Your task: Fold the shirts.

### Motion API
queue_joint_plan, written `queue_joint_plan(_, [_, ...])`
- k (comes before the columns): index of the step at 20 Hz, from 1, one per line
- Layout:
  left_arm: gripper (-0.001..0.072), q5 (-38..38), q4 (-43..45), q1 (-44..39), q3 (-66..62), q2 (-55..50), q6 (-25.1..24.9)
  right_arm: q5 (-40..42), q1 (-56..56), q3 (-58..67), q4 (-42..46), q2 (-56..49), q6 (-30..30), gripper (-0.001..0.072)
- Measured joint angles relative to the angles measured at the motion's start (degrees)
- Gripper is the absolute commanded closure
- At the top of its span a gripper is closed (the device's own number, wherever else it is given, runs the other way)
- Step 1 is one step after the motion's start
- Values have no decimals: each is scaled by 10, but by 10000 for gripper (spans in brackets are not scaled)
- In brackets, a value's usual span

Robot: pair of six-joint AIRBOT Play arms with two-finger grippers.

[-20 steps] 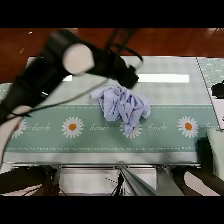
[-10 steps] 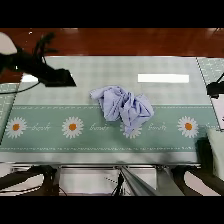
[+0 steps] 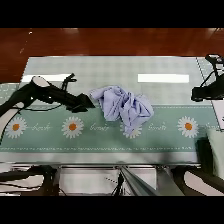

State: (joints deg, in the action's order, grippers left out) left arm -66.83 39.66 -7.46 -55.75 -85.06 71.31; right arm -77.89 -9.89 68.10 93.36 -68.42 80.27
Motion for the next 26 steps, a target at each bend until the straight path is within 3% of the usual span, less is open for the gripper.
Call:
queue_joint_plan(5, [124,49,-77,-54,5,-58,-34,-31,0,0,-12,-5,-6,183])
queue_joint_plan(6, [268,59,-90,-61,2,-66,-37,-36,0,0,-13,-5,-6,183])
queue_joint_plan(7, [332,67,-99,-70,-3,-75,-39,-42,0,0,-13,-5,-6,183])
queue_joint_plan(9, [356,75,-111,-84,-18,-91,-38,-55,0,0,-14,-5,-6,183])
queue_joint_plan(10, [530,80,-116,-90,-26,-99,-32,-61,0,0,-16,-5,-6,184])
queue_joint_plan(11, [652,81,-118,-96,-34,-108,-26,-65,0,0,-17,-5,-6,184])
queue_joint_plan(12, [686,83,-120,-100,-42,-115,-23,-68,-2,0,-23,-5,-7,184])
queue_joint_plan(16, [687,80,-125,-101,-56,-129,-18,-60,-43,-22,-111,-5,-13,181])
queue_joint_plan(18, [687,74,-126,-97,-58,-131,-19,-38,-76,-57,-192,-5,-23,112])
queue_joint_plan(22, [687,63,-127,-85,-61,-133,-29,43,-106,-172,-342,-9,-38,110])
queue_joint_plan(26, [687,50,-127,-74,-61,-133,-40,139,-70,-276,-439,-31,-51,122])
